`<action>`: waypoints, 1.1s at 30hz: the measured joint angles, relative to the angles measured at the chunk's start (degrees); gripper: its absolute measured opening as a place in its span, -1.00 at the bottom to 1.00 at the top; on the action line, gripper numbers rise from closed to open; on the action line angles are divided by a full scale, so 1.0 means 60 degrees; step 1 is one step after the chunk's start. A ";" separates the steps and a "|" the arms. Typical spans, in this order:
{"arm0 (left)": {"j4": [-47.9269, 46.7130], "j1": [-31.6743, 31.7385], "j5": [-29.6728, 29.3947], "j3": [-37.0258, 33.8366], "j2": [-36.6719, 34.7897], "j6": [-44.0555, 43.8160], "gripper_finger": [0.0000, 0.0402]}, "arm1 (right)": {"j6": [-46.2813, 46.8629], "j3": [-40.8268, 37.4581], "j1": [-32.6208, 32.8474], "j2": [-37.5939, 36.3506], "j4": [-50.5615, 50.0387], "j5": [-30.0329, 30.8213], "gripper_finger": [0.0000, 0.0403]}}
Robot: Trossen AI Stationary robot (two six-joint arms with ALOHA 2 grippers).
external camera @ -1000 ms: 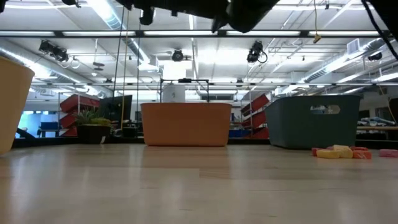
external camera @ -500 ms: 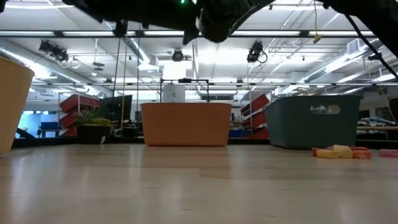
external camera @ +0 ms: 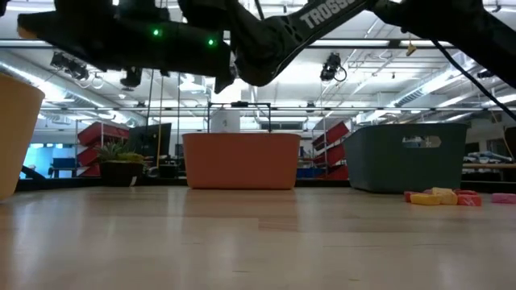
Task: Sort candy
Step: Put the yellow candy into the yellow bin
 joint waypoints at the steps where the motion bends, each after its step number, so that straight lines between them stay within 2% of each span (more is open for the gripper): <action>1: -0.0003 -0.0001 0.0000 0.0000 0.0000 0.0000 -0.67 | 0.0028 0.0094 -0.0018 0.0067 -0.0081 -0.0007 -0.80; 24: -0.0072 -0.0001 -0.0004 0.0000 0.0000 0.0004 -0.67 | -0.0191 0.0259 -0.0013 0.0186 -0.0736 0.0077 -0.76; 33: -0.0072 0.0002 -0.0004 0.0000 0.0000 0.0004 -0.67 | -0.0191 0.0256 -0.0005 0.0182 -0.0944 0.0299 -0.50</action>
